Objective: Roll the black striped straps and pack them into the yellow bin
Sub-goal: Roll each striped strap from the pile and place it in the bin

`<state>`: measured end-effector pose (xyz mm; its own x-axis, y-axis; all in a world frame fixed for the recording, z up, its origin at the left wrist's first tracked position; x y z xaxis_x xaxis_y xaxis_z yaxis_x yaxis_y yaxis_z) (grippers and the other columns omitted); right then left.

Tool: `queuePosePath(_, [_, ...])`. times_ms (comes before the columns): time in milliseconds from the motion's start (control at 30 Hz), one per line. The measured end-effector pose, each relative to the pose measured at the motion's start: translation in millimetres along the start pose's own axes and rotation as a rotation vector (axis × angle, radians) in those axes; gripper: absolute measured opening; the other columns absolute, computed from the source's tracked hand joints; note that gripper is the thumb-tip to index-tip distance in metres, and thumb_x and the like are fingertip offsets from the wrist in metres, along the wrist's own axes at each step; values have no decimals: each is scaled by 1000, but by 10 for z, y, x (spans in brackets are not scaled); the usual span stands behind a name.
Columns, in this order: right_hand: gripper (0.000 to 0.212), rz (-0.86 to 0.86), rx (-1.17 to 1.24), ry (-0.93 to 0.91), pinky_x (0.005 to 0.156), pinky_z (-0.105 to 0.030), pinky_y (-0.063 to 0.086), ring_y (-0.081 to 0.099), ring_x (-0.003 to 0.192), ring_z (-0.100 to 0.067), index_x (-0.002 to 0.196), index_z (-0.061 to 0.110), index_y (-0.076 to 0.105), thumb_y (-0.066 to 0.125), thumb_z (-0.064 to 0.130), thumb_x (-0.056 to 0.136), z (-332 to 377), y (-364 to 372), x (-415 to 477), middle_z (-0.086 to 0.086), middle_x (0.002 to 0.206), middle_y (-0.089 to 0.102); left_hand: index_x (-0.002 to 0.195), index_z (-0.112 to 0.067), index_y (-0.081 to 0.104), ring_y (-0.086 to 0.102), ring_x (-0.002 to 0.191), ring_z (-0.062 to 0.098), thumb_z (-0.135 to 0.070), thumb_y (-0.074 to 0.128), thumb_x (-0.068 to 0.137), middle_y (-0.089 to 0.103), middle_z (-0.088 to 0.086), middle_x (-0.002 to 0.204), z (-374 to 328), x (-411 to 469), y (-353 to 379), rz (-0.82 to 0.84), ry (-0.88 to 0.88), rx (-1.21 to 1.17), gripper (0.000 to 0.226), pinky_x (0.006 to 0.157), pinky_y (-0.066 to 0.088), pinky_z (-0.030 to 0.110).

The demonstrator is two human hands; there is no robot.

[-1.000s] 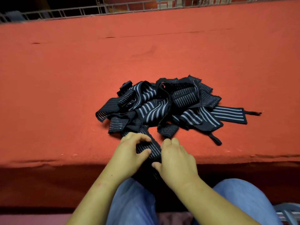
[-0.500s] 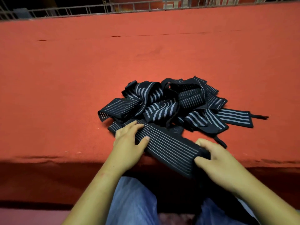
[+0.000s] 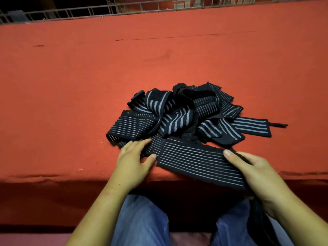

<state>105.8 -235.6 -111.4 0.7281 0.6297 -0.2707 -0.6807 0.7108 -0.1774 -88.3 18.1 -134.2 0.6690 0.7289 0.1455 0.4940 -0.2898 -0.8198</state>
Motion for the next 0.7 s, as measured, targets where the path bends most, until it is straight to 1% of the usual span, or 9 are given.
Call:
queuePosePath(67, [21,34,22,-17,48,-22,47,70,61,-12,93,17,82,73,35,92,25,38,-5,-3,82,80,151,-43,42,25,153,26,-64,55,89,45,-13,156,18,-27,22,73,-46,74,67,127,16,49])
queuePosePath(133, [10,37,22,-46,56,-16,52,75,71,-10,96,17,82,73,22,93,27,37,16,-3,90,82,155,-48,33,17,156,26,-65,55,91,34,-13,163,-39,-67,36,99,-92,187,70,126,11,51])
queuePosePath(233, [16,95,50,-32,77,-26,56,78,90,-15,101,23,81,68,15,96,14,112,19,-3,101,81,146,-44,51,38,136,24,-58,64,86,47,-6,147,-264,-141,-51,-91,-44,279,63,112,32,49])
queuePosePath(300, [16,117,90,13,77,-32,54,78,90,-18,102,26,81,66,21,97,-12,141,15,-3,102,81,131,-41,64,44,122,19,-51,65,88,52,-11,131,-417,-168,-98,-223,16,185,44,102,36,43])
queuePosePath(367, [19,139,146,74,69,-34,57,77,83,-20,104,23,81,66,31,96,-35,171,3,-8,103,80,114,-39,72,54,116,16,-48,56,99,62,-16,117,-468,-135,-102,-174,-24,-125,24,100,41,37])
queuePosePath(433, [32,191,232,173,85,-43,60,78,95,-28,109,17,81,63,40,97,-86,213,-27,-13,110,79,102,-30,76,71,99,17,-52,46,104,77,-7,101,-561,-133,76,93,-260,-774,38,95,53,41])
queuePosePath(500, [40,233,308,255,89,-40,60,78,95,-28,111,14,82,61,45,97,-120,248,-80,-14,110,79,115,-25,70,76,87,14,-68,47,89,80,-2,98,-696,-200,257,315,-430,-1044,55,80,58,36])
queuePosePath(567, [45,257,432,346,79,-37,60,79,89,-29,109,11,82,65,49,92,-161,300,-123,-17,110,78,124,-25,61,73,87,8,-65,62,81,74,-7,108,-737,-231,347,379,-379,-843,59,77,54,26])
queuePosePath(700, [55,344,617,442,105,-46,50,72,115,-35,115,7,80,60,53,92,-165,359,-202,-19,126,73,104,-23,66,57,65,-1,-24,78,89,65,-9,92,-676,-160,316,199,-255,-503,19,68,48,16])
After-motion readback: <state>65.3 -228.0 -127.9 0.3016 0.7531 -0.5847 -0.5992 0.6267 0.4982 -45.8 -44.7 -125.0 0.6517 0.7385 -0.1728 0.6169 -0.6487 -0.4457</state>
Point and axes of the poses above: each hand's wrist, its own x-axis towards the middle knuckle, its own y-axis out of the palm, z = x × y, the point moved 7 cm from there along x, towards the middle knuckle
